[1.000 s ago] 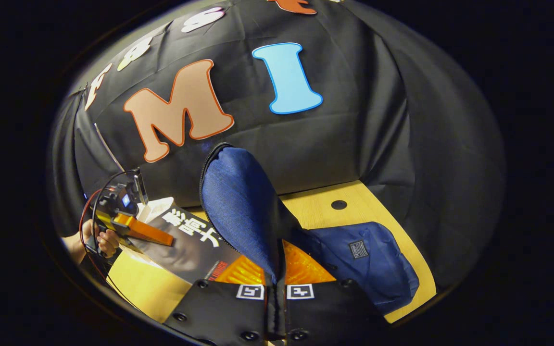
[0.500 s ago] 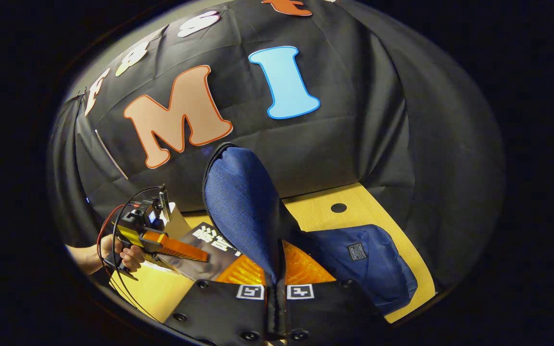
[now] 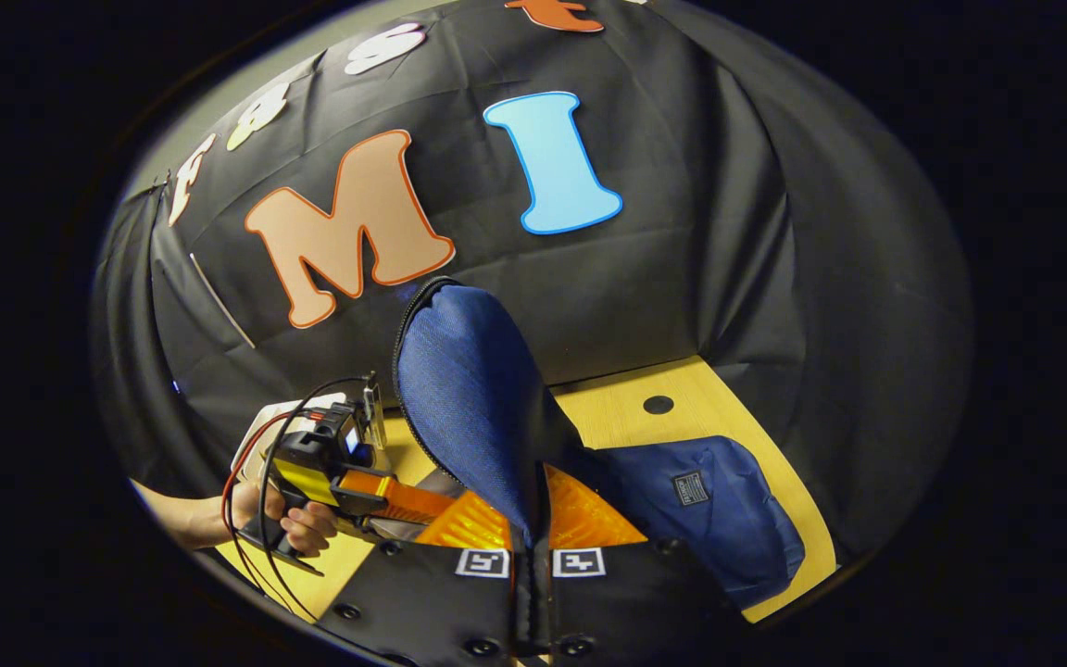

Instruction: Open the schoolbag, grab two books from the bookshelf and put them into the schoolbag.

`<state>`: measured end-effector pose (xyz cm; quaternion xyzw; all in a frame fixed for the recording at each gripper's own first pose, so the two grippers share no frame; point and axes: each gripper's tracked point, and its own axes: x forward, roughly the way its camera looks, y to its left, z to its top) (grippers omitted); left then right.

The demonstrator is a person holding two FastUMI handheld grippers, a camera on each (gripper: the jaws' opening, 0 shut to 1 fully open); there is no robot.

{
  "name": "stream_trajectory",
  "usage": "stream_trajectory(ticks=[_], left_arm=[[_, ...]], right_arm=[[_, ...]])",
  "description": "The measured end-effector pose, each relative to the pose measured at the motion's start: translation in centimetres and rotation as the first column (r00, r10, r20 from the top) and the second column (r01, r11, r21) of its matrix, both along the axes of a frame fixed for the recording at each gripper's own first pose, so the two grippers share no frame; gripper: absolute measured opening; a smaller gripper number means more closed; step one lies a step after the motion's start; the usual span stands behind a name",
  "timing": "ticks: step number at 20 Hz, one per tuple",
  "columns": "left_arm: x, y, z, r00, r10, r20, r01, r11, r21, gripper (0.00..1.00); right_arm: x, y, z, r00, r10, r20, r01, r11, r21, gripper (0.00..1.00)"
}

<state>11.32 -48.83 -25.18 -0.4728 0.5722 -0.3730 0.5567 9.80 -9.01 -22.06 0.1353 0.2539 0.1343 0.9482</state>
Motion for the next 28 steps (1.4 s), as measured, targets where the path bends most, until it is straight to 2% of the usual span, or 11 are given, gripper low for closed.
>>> stream_trajectory(ticks=[6,11,13,15,17,18,19,23,25,27,28], left_arm=[[-1.0,-3.2,-0.5,0.998,0.026,-0.054,-0.027,0.999,-0.021,0.34],[-2.1,-4.2,-0.6,0.998,-0.002,-0.06,0.001,1.0,-0.016,0.36],[-2.3,-3.2,-1.2,1.0,-0.027,-0.007,0.027,0.998,0.061,0.35],[-1.7,-2.3,-2.9,0.995,-0.062,0.082,0.044,0.979,0.198,0.53],[-1.2,-1.1,-3.0,0.987,-0.076,0.141,0.036,0.964,0.265,0.67],[-0.6,-0.4,-3.1,0.981,-0.072,0.179,0.015,0.954,0.301,0.84],[-0.2,0.4,-3.2,0.971,-0.09,0.222,0.008,0.939,0.345,0.81],[1.7,4.1,-2.5,0.9,-0.177,0.397,-0.041,0.875,0.483,0.83],[3.5,6.2,-1.9,0.85,-0.187,0.492,-0.129,0.833,0.538,0.88],[5.3,9.2,-0.7,0.791,-0.198,0.579,-0.232,0.779,0.583,0.78],[6.2,10.6,0.2,0.754,-0.198,0.627,-0.291,0.755,0.588,0.83]], right_arm=[[0.2,0.6,0.1,1.0,0.015,0.007,-0.016,1.0,0.007,0.05],[0.0,0.1,0.0,1.0,0.006,0.009,-0.006,1.0,0.021,0.03],[0.2,0.0,-0.2,1.0,-0.002,0.009,0.002,1.0,0.025,0.04],[0.2,0.1,-0.3,1.0,-0.003,0.007,0.003,1.0,0.03,0.04],[-0.4,0.1,-0.7,1.0,-0.004,0.006,0.004,0.999,0.032,0.04],[-0.4,0.1,-0.8,1.0,-0.004,0.007,0.004,0.999,0.033,0.05],[-0.4,0.1,-0.8,1.0,-0.004,0.007,0.004,0.999,0.033,0.03],[-0.4,0.3,-1.1,1.0,-0.002,0.007,0.002,1.0,0.03,0.05],[-0.4,0.4,-1.2,1.0,-0.001,0.006,0.001,1.0,0.027,0.05],[-0.5,0.5,-1.3,1.0,0.001,0.007,-0.001,1.0,0.019,0.05],[-0.5,0.5,-1.3,1.0,0.001,0.008,-0.001,1.0,0.018,0.05]])
